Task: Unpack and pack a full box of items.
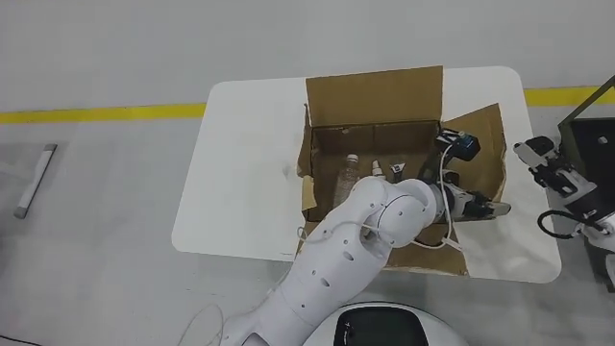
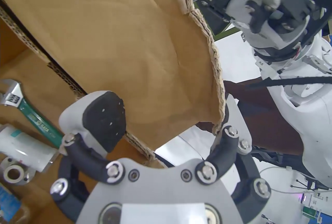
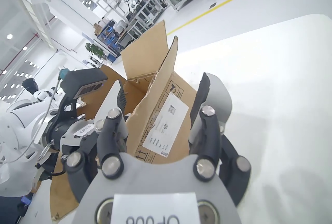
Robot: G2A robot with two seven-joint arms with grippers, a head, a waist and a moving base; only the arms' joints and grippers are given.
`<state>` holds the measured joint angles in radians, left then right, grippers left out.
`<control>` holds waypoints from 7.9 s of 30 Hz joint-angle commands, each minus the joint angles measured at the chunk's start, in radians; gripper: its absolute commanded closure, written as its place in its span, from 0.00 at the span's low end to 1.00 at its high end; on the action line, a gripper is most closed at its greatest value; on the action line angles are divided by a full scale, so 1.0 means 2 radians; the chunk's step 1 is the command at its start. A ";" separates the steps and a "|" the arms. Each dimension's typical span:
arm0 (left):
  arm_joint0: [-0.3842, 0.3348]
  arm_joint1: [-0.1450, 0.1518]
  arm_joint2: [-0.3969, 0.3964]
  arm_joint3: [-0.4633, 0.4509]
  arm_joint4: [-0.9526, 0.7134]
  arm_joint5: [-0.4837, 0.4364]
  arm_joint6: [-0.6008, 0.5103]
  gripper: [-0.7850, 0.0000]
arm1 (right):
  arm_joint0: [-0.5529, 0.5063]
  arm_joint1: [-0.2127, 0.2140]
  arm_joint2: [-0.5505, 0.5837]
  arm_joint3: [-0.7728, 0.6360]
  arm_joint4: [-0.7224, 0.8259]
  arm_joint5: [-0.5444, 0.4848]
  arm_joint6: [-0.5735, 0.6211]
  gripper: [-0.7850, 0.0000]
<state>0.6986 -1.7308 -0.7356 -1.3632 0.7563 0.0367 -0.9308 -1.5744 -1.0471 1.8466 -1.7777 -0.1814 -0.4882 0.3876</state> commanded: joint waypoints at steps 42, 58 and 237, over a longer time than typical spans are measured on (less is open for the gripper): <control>0.100 0.066 -0.219 -0.180 0.240 0.042 -0.046 0.00 | 0.019 -0.004 -0.061 0.043 -0.001 0.001 -0.003 1.00; 0.100 0.080 -0.267 -0.178 0.338 0.048 -0.038 0.00 | 0.017 -0.005 -0.066 0.052 -0.017 0.001 -0.009 1.00; 0.040 0.025 -0.223 -0.144 0.571 -0.011 -0.243 1.00 | -0.020 -0.002 0.002 0.032 -0.022 -0.026 0.003 1.00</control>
<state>0.7753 -1.6807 -1.1740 -1.6521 1.9025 0.0074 -1.4152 -1.6133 -1.0501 1.8517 -1.7125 -0.2245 -0.5408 0.3953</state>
